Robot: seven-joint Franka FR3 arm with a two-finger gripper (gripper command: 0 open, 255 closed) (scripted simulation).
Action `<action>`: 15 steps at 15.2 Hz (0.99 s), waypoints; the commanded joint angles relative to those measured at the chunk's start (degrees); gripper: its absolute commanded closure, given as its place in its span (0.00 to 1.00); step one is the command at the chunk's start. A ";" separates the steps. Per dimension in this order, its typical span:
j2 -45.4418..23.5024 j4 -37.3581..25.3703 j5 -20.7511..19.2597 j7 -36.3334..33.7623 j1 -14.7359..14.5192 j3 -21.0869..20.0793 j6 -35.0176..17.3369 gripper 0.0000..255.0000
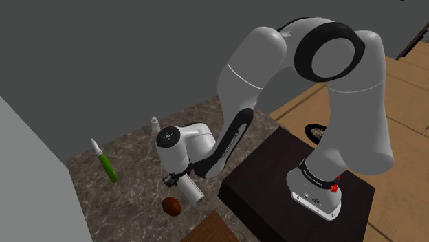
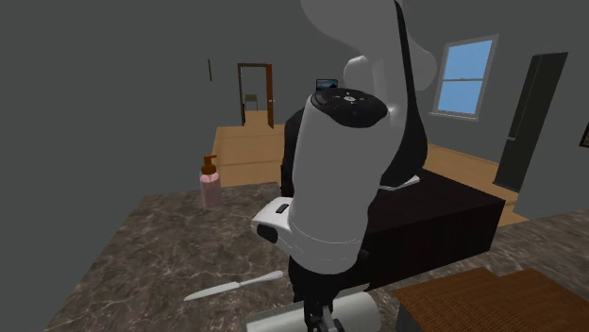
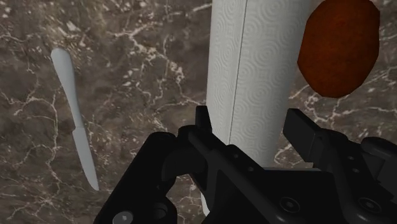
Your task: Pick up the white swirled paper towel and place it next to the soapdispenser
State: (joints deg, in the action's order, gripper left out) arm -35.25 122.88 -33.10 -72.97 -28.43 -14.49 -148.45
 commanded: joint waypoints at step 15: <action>11.57 3.21 7.30 5.90 3.94 -5.54 7.75 1.00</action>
State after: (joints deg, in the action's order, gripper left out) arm -24.14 126.23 -26.23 -67.43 -24.64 -19.76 -141.25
